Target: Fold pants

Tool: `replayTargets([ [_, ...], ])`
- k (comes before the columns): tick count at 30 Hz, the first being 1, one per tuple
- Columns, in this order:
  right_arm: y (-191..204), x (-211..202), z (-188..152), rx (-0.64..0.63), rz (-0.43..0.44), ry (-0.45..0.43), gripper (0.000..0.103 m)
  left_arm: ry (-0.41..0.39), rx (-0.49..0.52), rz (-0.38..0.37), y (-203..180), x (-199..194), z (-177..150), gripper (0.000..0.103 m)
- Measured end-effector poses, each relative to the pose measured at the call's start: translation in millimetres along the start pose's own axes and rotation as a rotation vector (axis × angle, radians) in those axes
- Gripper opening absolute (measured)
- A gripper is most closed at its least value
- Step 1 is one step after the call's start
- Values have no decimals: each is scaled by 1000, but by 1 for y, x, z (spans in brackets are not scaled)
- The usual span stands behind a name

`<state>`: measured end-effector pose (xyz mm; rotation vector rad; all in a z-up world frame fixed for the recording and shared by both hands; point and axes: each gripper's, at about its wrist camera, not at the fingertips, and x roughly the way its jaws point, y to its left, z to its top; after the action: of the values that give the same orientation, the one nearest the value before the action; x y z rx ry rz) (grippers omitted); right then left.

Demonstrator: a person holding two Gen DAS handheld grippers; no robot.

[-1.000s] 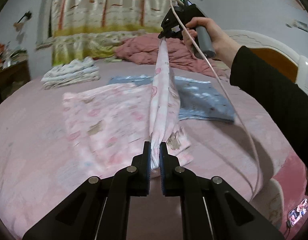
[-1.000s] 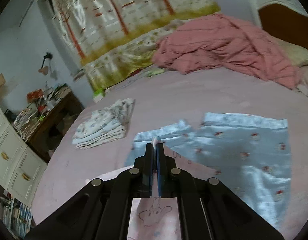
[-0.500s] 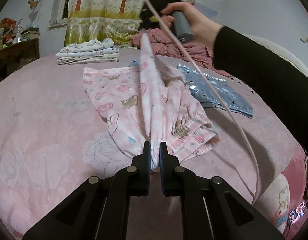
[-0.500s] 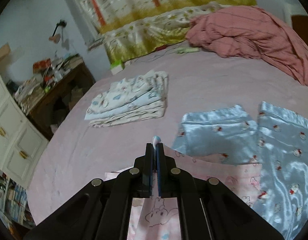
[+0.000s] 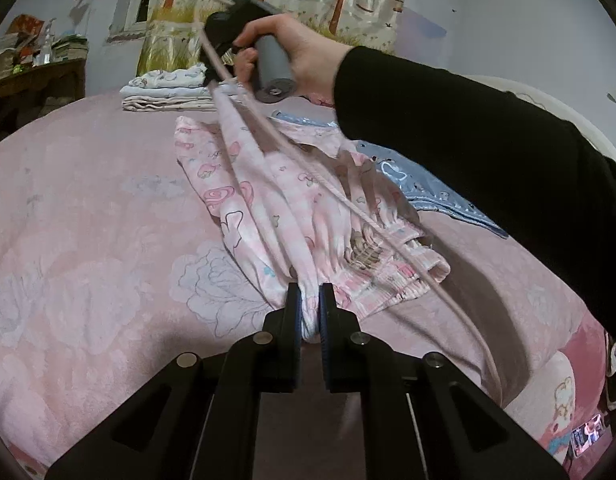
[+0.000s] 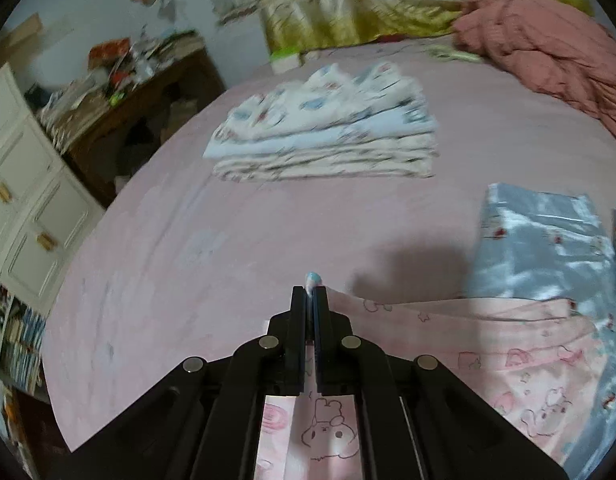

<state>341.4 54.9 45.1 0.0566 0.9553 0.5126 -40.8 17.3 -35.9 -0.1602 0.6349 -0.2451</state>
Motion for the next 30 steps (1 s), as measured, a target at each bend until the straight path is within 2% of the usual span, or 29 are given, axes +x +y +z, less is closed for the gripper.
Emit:
replayTargets([
  [7, 25, 43, -5, -37, 19, 77, 3, 3, -44, -11, 4, 0, -3, 8],
  [14, 32, 67, -11, -27, 31, 115, 3, 6, -39, 6, -2, -1, -3, 8],
  [17, 37, 75, -12, -12, 68, 131, 2, 8, -44, 4, -3, -2, -3, 8],
  [20, 47, 85, -14, -76, -37, 134, 3, 1, -34, -8, 0, -4, -1, 14],
  [21, 48, 81, -14, -82, -18, 120, 3, -4, -34, -6, 2, -6, 0, 17],
  [23, 48, 62, -15, -91, 48, 69, 3, -18, -37, 2, 8, -9, 0, 29],
  [24, 48, 45, -16, -100, 58, 26, 3, -22, -35, 10, 9, -10, 0, 30],
  [27, 41, -3, -20, -95, 104, -29, 3, -18, -23, 15, 12, -15, 1, 32],
  [30, 29, -57, -30, -74, 144, -96, 3, -30, 30, 37, 9, -27, -2, 43],
])
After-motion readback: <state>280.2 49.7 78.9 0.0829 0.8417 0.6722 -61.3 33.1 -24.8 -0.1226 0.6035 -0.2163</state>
